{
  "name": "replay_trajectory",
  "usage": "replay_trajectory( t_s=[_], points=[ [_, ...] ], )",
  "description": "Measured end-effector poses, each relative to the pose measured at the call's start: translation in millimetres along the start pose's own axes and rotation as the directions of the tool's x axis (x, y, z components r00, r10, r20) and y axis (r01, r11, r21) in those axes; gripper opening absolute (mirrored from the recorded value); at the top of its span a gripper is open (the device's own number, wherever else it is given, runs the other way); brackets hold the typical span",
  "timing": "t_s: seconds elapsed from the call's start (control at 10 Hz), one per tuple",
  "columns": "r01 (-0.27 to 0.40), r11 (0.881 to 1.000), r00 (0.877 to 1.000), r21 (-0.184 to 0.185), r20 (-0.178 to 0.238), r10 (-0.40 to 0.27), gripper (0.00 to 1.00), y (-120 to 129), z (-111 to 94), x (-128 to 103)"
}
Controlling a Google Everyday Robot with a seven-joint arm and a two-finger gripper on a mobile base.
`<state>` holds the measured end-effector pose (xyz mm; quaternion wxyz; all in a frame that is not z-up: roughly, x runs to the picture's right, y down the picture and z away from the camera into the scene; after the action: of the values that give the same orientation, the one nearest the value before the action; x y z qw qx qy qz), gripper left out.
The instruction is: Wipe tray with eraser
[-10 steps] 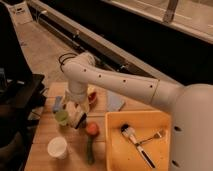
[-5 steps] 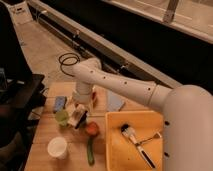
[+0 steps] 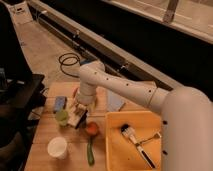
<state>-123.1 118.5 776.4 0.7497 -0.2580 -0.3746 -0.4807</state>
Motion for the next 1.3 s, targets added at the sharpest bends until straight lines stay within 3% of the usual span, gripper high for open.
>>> replay_trajectory(
  t_s=[0.3, 0.4, 0.7, 1.1, 1.3],
  points=[
    [0.003, 1.0, 1.0, -0.003, -0.008, -0.003, 0.26, -2.5, -1.1, -1.1],
    [0.005, 1.0, 1.0, -0.004, -0.015, -0.005, 0.2, -3.6, -3.9, -1.8],
    [0.006, 1.0, 0.999, 0.007, -0.035, -0.005, 0.18, -8.7, -20.1, -7.7],
    [-0.033, 0.998, 0.993, 0.056, -0.112, 0.039, 0.18, -19.2, -95.2, -19.7],
    [-0.106, 0.993, 0.983, 0.053, -0.148, 0.113, 0.18, 4.2, -133.0, -14.2]
  ],
)
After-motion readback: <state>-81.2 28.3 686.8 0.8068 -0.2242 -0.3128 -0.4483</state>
